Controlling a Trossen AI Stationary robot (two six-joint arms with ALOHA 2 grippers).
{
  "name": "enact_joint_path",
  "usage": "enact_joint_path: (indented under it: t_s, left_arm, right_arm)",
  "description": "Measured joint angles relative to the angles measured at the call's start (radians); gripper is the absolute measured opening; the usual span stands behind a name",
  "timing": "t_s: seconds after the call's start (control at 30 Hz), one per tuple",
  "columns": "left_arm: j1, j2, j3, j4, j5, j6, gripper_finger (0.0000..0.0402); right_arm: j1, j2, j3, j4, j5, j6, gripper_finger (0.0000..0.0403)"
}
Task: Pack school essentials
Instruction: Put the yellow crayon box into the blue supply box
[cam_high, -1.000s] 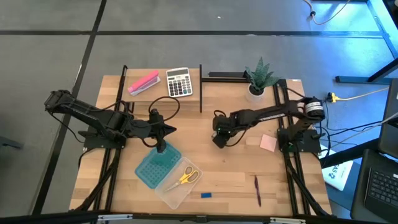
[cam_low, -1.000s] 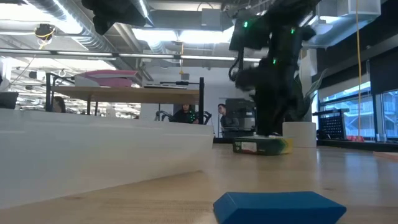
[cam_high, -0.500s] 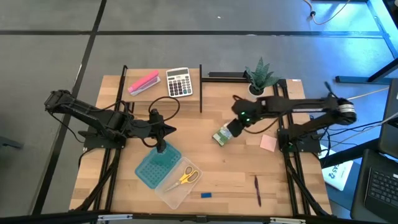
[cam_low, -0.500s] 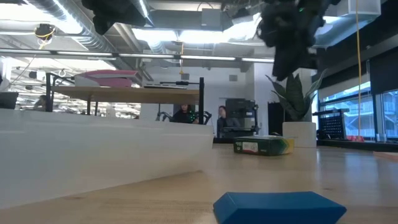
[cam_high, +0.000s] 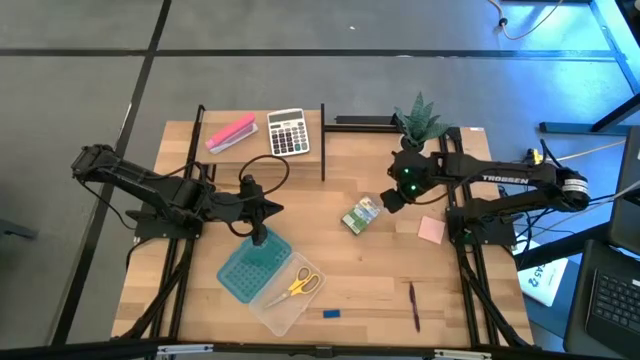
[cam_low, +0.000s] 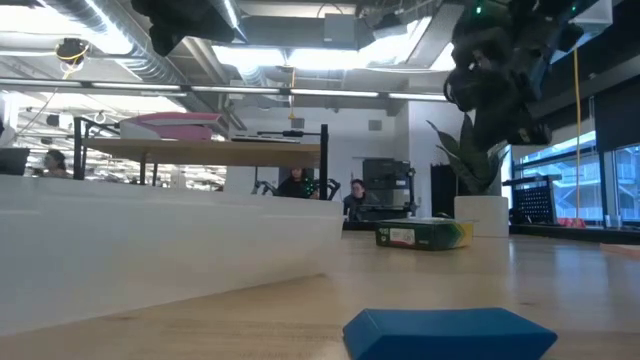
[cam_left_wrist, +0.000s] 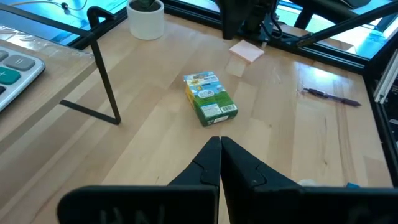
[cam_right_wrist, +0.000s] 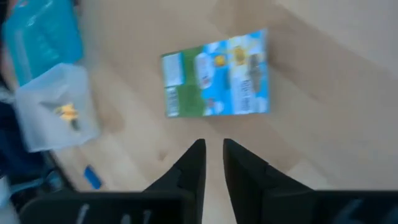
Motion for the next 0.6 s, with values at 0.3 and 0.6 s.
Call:
enact_joint_path:
  t_s: [0.3,0.6]
  left_arm:
    - [0.0,0.0,0.0,0.0,0.0,0.0,0.0]
    - [0.0,0.0,0.0,0.0,0.0,0.0,0.0]
  right_arm:
    - [-0.082,0.042,-0.003,0.001,-0.011,-0.07,0.0097]
    - [-0.138,0.195,-0.004,0.08,-0.072,-0.152,0.0148]
